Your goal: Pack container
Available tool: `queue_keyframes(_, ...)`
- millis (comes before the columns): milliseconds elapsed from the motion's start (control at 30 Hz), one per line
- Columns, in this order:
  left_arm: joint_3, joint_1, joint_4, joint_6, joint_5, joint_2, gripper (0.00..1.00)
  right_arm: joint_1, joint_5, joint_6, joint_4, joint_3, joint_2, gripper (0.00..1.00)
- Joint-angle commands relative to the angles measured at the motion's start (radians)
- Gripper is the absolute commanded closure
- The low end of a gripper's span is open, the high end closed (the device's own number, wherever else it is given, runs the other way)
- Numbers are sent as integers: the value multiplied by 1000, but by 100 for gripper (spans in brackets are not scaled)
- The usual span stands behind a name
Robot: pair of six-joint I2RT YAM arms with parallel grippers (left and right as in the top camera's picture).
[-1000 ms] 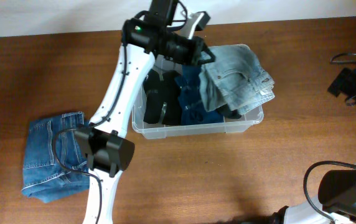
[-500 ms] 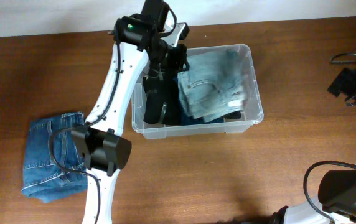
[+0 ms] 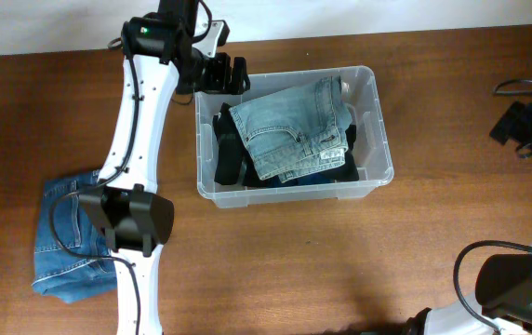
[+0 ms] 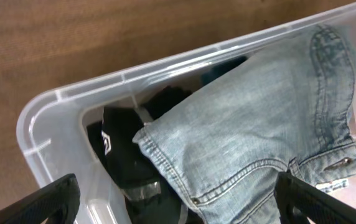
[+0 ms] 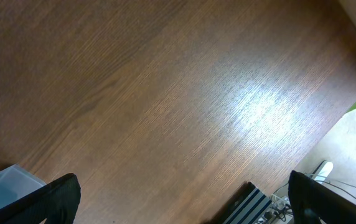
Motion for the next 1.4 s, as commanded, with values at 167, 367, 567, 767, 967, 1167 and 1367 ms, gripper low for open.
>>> queue_keyframes(167, 29, -43, 75, 47, 45, -22, 11, -2, 12, -3, 0, 2, 7, 2)
queue_keyframes(367, 29, -134, 100, 53, 125, -22, 64, -2, 12, -3, 0, 2, 7, 2)
queue_keyframes(567, 29, -270, 189, 50, -31, -7, 99, -2, 12, -3, 0, 2, 7, 2)
queue_keyframes(767, 29, -354, 237, 43, -211, 14, 99, -2, 12, -3, 0, 2, 7, 2)
queue_keyframes(967, 29, -355, 302, 44, -236, 79, 99, -2, 12, -3, 0, 2, 7, 2)
queue_keyframes(1167, 29, -340, 413, 48, -232, 149, 99, -2, 12, -3, 0, 2, 7, 2)
queue_keyframes(1367, 29, -346, 457, 47, -232, 201, 99, -2, 12, -3, 0, 2, 7, 2)
